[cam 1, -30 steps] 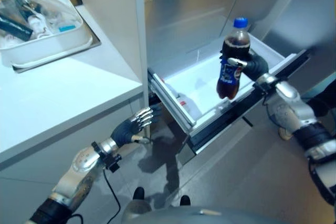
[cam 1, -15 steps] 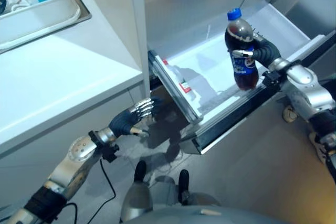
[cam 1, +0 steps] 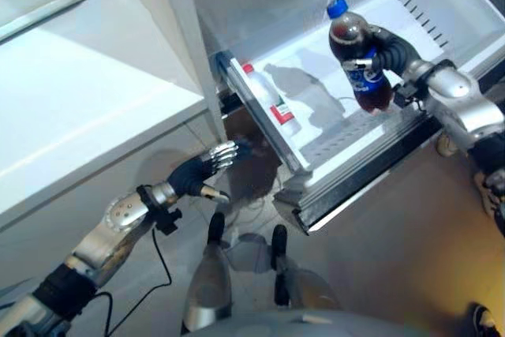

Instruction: Take the drinks into the refrigerator

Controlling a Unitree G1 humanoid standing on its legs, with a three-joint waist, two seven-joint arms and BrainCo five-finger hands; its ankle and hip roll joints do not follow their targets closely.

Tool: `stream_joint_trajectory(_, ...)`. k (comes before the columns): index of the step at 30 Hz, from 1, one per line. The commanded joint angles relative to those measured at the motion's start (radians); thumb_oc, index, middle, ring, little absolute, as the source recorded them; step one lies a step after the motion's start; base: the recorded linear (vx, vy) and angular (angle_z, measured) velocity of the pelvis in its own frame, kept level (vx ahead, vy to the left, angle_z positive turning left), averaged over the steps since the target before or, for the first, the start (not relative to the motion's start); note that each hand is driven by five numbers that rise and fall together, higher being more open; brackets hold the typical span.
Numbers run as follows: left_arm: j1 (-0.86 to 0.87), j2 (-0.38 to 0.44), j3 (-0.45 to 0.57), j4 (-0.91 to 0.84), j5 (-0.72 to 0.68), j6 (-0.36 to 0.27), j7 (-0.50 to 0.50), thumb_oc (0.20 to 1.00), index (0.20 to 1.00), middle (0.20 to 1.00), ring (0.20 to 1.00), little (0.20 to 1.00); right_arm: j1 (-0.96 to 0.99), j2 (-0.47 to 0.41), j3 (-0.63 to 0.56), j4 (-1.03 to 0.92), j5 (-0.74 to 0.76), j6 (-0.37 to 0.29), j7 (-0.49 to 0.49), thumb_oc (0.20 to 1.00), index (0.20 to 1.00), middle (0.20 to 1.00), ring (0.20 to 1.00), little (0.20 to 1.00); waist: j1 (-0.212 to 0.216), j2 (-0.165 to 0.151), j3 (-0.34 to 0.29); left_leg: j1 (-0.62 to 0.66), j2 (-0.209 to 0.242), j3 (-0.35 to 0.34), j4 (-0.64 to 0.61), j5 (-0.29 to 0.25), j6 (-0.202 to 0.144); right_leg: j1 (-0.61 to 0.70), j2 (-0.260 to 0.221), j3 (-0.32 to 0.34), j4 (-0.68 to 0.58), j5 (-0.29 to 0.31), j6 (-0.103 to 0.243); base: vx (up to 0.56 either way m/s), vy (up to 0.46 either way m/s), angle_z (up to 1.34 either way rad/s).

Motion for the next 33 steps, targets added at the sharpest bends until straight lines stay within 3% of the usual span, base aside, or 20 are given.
stream_joint_trajectory(1, 0.003, 0.033, -0.023, -0.105, -0.028, -0.07, 0.008, 1.0, 1.0, 1.0, 1.0, 1.0, -0.207, -0.058, 0.037, 0.059, -0.037, -0.083, -0.036, 0.2, 0.2, 0.2, 0.2, 0.2, 0.009, -0.002, -0.018, -0.003, -0.027, -0.044, 0.028, -0.019, 0.054, -0.063, -0.027, -0.046, 0.158, -0.042, 0.047, -0.03, 0.001, 0.03)
stream_joint_trajectory(11, -0.031, 0.072, -0.051, -0.113, -0.008, -0.072, 0.009, 1.0, 1.0, 1.0, 1.0, 1.0, -0.296, -0.115, 0.176, 0.157, -0.232, -0.061, -0.044, 0.2, 0.2, 0.2, 0.2, 0.2, 0.009, 0.001, 0.027, -0.037, -0.029, -0.052, 0.04, -0.01, 0.054, -0.094, -0.032, -0.051, 0.174, -0.038, 0.052, -0.02, 0.0, 0.02)
stream_joint_trajectory(19, -0.056, 0.092, -0.061, -0.127, -0.003, -0.066, 0.007, 1.0, 1.0, 1.0, 1.0, 1.0, -0.352, -0.148, 0.285, 0.166, -0.339, -0.041, -0.022, 0.2, 0.2, 0.2, 0.2, 0.2, 0.014, -0.017, 0.04, -0.054, -0.03, -0.062, 0.045, -0.007, 0.051, -0.099, -0.033, -0.055, 0.169, -0.035, 0.055, -0.01, -0.006, 0.03)
stream_joint_trajectory(28, -0.068, 0.096, -0.055, -0.132, 0.004, -0.066, 0.007, 1.0, 1.0, 1.0, 1.0, 1.0, -0.351, -0.136, 0.288, 0.187, -0.365, -0.029, -0.016, 0.2, 0.2, 0.2, 0.2, 0.2, 0.023, -0.022, 0.06, -0.062, -0.032, -0.065, 0.047, -0.004, 0.048, -0.099, -0.034, -0.066, 0.165, -0.037, 0.052, -0.01, -0.007, 0.07)
stream_joint_trajectory(33, -0.075, 0.082, -0.05, -0.139, 0.01, -0.064, 0.015, 1.0, 1.0, 1.0, 1.0, 1.0, -0.341, -0.063, 0.246, 0.239, -0.386, -0.025, -0.043, 0.2, 0.2, 0.2, 0.2, 0.2, 0.029, -0.018, 0.071, -0.063, -0.032, -0.063, 0.044, -0.004, 0.051, -0.103, -0.035, -0.066, 0.165, -0.034, 0.05, -0.01, 0.001, 0.01)
